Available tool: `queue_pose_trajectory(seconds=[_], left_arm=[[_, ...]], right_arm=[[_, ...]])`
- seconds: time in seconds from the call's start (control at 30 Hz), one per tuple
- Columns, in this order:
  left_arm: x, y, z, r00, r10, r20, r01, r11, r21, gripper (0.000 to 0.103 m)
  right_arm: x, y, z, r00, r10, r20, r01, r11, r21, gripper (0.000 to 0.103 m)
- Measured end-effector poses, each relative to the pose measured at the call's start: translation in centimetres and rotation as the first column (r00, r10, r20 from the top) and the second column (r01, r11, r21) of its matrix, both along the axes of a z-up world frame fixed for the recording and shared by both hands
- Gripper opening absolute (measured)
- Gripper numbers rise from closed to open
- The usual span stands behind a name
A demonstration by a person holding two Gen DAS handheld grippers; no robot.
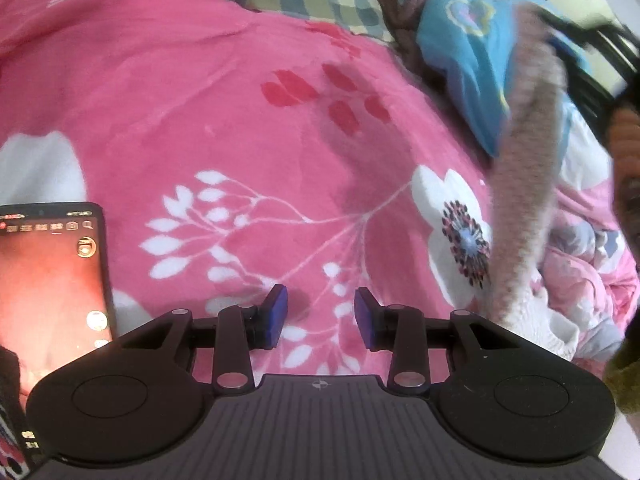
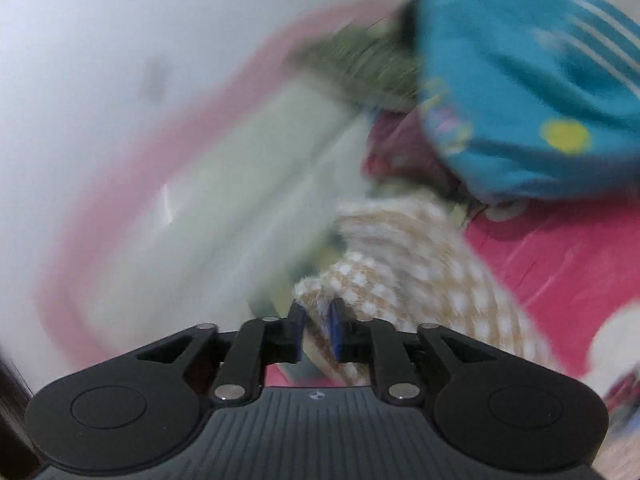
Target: Fold clothes
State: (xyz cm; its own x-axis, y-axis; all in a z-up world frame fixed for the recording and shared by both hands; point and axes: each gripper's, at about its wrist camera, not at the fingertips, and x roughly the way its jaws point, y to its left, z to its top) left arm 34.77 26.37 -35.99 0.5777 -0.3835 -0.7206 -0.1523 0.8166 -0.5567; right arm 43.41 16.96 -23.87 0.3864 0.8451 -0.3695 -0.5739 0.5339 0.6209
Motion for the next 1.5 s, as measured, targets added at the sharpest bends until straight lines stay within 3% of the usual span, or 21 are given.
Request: queue_pose_trajectory(seconds=[0.07, 0.1, 0.2, 0.3, 0.4, 0.43, 0.53, 0.63, 0.77, 0.87, 0.93, 1.0, 1.07, 1.13, 1.17, 1.27, 1.33, 1.37, 1.43, 1.5], left_arm=[[0.1, -0.6, 0.2, 1.0, -0.007, 0.015, 0.007, 1.0, 0.002, 0.037], [0.2, -0.9, 0.3, 1.0, -0.01, 0.024, 0.01, 1.0, 0.001, 0.037], [1.0, -1.8, 0.2, 0.999, -0.007, 0.043, 0.007, 1.0, -0.005, 0.037], [2.1, -2.4, -0.3, 0.999, 0.002, 0.047, -0.001, 1.0, -0.024, 0.037], [2.9, -2.3, -0.7, 0.999, 0.025, 0.037, -0.024, 0.999, -0.045, 0.037], [2.9, -2.1, -0.7, 0.999, 0.037, 0.037, -0.035, 0.998, -0.047, 0.037], [2.7, -0.9, -0.4, 0.996, 0.078, 0.04, -0.076, 0.996, -0.048, 0.037], [1.8, 1.2, 0.3, 0.99, 0.134, 0.047, -0.132, 0.99, -0.047, 0.038], [1.6, 3.1, 0.5, 0.985, 0.169, 0.038, -0.168, 0.986, -0.01, 0.038], [2.1, 3.1, 0.2, 0.987, 0.159, 0.033, -0.16, 0.987, 0.011, 0.038], [2.7, 2.7, 0.1, 0.988, 0.146, 0.04, -0.147, 0.989, 0.019, 0.038], [3.2, 2.2, 0.0, 0.991, 0.127, 0.052, -0.128, 0.991, 0.027, 0.038], [3.5, 1.9, 0.0, 0.992, 0.111, 0.062, -0.113, 0.993, 0.03, 0.038], [3.7, 1.7, 0.3, 0.992, 0.109, 0.07, -0.11, 0.994, 0.023, 0.038], [3.6, 1.8, 0.6, 0.991, 0.114, 0.075, -0.116, 0.993, 0.017, 0.038], [2.9, 3.1, 1.5, 0.983, 0.162, 0.081, -0.162, 0.987, -0.013, 0.038], [2.3, 4.3, 1.7, 0.977, 0.203, 0.06, -0.202, 0.979, -0.029, 0.038], [2.1, 4.7, 1.7, 0.975, 0.217, 0.055, -0.215, 0.976, -0.024, 0.038], [1.9, 5.5, 1.9, 0.972, 0.228, 0.053, -0.228, 0.974, -0.002, 0.038], [1.9, 5.7, 2.2, 0.973, 0.219, 0.077, -0.22, 0.976, 0.007, 0.038]], right_arm=[[-1.0, 3.1, 0.2, 0.986, 0.162, 0.045, -0.153, 0.976, -0.157, 0.034], [-1.5, 3.3, 0.6, 0.978, 0.2, 0.061, -0.187, 0.968, -0.17, 0.041], [-1.4, 1.9, 1.3, 0.978, 0.171, 0.121, -0.14, 0.964, -0.227, 0.064], [0.7, 1.3, -1.5, 0.988, 0.147, 0.052, -0.12, 0.928, -0.352, 0.078], [3.0, 1.4, -5.7, 0.991, 0.121, -0.056, -0.133, 0.88, -0.456, 0.079], [3.1, 1.0, -7.1, 0.988, 0.098, -0.122, -0.142, 0.888, -0.437, 0.079], [3.1, -0.2, -11.3, 0.95, 0.044, -0.309, -0.163, 0.914, -0.371, 0.065], [-0.5, -0.7, -12.0, 0.911, 0.174, -0.374, -0.257, 0.949, -0.185, 0.064], [-3.4, -2.2, -13.4, 0.834, 0.266, -0.484, -0.312, 0.95, -0.015, 0.064], [-3.1, -4.7, -12.2, 0.885, 0.172, -0.432, -0.197, 0.98, -0.014, 0.064], [-1.8, -6.3, -11.6, 0.929, 0.04, -0.368, -0.067, 0.996, -0.06, 0.064], [0.0, -6.9, -12.2, 0.93, -0.083, -0.357, 0.034, 0.989, -0.141, 0.065], [1.7, -6.5, -13.8, 0.913, -0.131, -0.385, 0.059, 0.979, -0.194, 0.065], [2.7, -5.2, -16.1, 0.862, -0.048, -0.504, -0.029, 0.989, -0.145, 0.065], [2.1, -4.3, -16.6, 0.834, 0.054, -0.55, -0.101, 0.993, -0.054, 0.065], [-2.2, -2.0, -15.4, 0.778, 0.337, -0.531, -0.32, 0.939, 0.128, 0.067], [-4.7, -1.6, -15.7, 0.721, 0.429, -0.545, -0.407, 0.898, 0.168, 0.067], [-5.7, -1.7, -16.2, 0.693, 0.446, -0.566, -0.437, 0.885, 0.161, 0.067], [-7.1, -2.1, -16.9, 0.676, 0.444, -0.588, -0.488, 0.868, 0.095, 0.067], [-8.5, -2.5, -17.4, 0.68, 0.433, -0.592, -0.533, 0.846, 0.007, 0.067]])
